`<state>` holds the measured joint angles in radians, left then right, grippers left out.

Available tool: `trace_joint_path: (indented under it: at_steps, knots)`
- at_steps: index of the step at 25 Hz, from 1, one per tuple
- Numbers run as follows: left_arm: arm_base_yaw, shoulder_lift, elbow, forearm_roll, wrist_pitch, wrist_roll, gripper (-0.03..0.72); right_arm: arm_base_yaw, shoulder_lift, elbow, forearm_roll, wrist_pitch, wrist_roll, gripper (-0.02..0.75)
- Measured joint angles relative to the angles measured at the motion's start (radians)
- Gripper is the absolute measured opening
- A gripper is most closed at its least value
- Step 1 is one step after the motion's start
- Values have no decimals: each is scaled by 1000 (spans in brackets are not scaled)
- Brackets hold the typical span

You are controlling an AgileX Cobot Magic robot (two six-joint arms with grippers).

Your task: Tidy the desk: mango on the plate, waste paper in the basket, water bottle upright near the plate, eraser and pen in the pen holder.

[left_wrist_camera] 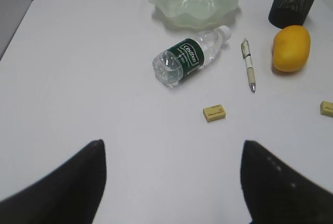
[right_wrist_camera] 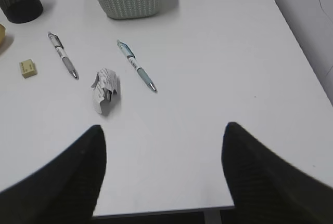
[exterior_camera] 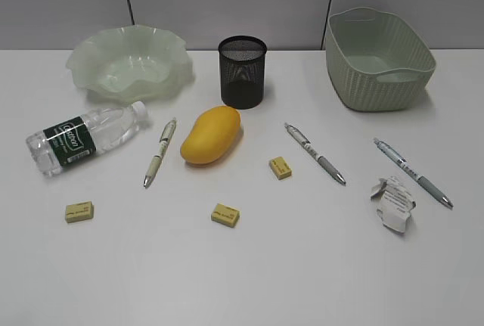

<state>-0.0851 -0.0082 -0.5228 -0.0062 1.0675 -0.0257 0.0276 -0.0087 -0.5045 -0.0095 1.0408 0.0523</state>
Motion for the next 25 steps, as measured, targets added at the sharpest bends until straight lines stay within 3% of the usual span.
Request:
trace_joint_path:
  at_steps: [20,25]
  knots:
    - [0,0,0,-10,0,0,597,0,0,0,0,0,0,549]
    - [0,89,-33,-27,-45,0,592,0,0,0,0,0,0,549]
